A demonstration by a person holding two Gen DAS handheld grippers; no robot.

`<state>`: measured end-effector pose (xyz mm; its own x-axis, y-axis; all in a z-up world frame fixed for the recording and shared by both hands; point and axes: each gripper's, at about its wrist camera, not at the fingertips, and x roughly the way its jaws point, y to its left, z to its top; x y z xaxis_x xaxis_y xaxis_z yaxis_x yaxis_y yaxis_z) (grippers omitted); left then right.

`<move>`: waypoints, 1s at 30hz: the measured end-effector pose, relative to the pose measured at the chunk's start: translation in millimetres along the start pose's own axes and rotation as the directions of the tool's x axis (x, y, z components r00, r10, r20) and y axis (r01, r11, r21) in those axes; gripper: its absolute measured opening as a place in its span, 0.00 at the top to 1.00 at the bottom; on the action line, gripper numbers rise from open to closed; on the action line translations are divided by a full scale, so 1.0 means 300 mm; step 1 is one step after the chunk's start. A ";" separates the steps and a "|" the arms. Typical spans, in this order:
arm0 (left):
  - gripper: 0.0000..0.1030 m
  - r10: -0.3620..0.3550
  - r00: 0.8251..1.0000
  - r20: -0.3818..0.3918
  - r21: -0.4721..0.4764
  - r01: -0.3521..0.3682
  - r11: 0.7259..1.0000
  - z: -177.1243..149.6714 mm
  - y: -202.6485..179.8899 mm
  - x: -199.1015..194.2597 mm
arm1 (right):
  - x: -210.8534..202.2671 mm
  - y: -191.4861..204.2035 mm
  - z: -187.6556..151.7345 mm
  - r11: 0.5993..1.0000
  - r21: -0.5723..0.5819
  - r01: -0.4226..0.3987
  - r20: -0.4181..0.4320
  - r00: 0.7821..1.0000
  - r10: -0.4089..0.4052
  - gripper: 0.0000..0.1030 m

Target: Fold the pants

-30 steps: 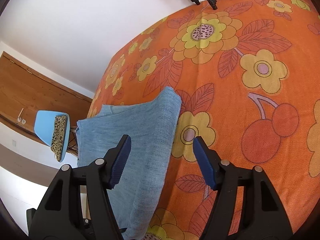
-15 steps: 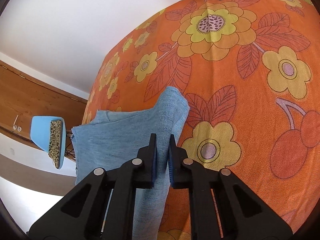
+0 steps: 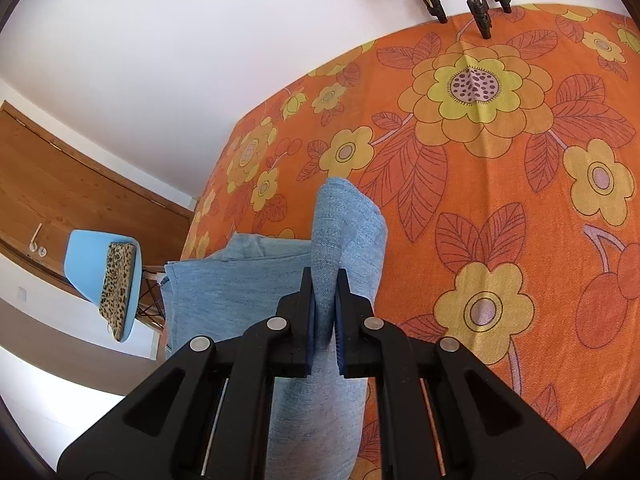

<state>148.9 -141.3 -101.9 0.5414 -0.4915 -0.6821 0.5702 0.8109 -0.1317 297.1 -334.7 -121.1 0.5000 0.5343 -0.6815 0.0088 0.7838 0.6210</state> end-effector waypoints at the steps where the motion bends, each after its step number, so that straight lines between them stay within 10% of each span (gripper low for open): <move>1: 0.90 0.003 1.000 0.003 -0.005 -0.003 1.000 -0.001 0.008 -0.006 | 0.003 0.012 0.000 1.000 -0.003 -0.001 0.001 1.000 0.001 0.93; 30: 0.90 0.160 0.985 0.073 -0.166 -0.146 0.975 -0.128 0.340 -0.261 | 0.205 0.554 -0.076 0.973 -0.228 -0.036 0.022 0.999 0.042 0.93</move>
<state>140.9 -7.8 -89.6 0.6690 -0.3776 -0.6402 0.3747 0.9152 -0.1483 309.5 -164.3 -68.5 0.5187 0.5595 -0.6465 -0.2064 0.8157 0.5404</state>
